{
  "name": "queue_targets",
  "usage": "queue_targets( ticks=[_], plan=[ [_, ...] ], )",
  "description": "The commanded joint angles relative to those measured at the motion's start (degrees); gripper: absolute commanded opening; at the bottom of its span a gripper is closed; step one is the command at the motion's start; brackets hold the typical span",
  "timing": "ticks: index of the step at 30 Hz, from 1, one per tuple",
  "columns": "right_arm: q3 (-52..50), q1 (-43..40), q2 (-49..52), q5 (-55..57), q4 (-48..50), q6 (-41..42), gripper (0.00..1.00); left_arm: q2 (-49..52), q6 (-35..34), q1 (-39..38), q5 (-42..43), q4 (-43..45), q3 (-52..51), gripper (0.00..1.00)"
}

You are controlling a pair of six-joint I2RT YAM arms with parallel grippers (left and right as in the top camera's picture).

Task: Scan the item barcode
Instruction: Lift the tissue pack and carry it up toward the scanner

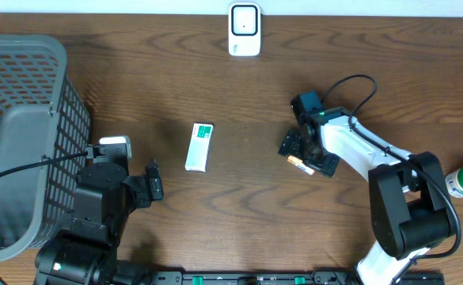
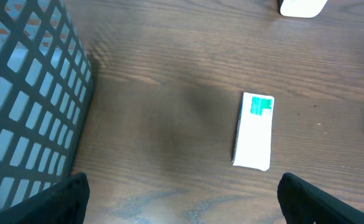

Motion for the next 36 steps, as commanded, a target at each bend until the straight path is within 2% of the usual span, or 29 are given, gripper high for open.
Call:
queue_targets(
  ticks=[1,6,21,27,36],
  plan=[
    [-1.22,-1.9,3.72,-0.35,1.33,-0.83,0.92,-0.04,-0.33,0.13,-0.94,0.02,0.31,0.96],
    [-1.22,-1.88,6.08,-2.75,1.38,-0.87,0.81,-0.04,-0.33,0.13,-0.94,0.02,0.31,0.96],
    [-1.07,-2.05,7.43,-12.92,0.52,-2.38,0.68,-0.04,-0.33,0.13,-0.94,0.02,0.31,0.96],
    [0.22,-2.27,7.37,-15.41,-4.7,-4.11,0.6,-0.04,-0.33,0.13,-0.94,0.02,0.31,0.96],
    [8.57,-2.32,7.37,-21.29,-16.26,-9.38,0.57,-0.04,-0.33,0.13,-0.94,0.02,0.31,0.96]
  ],
)
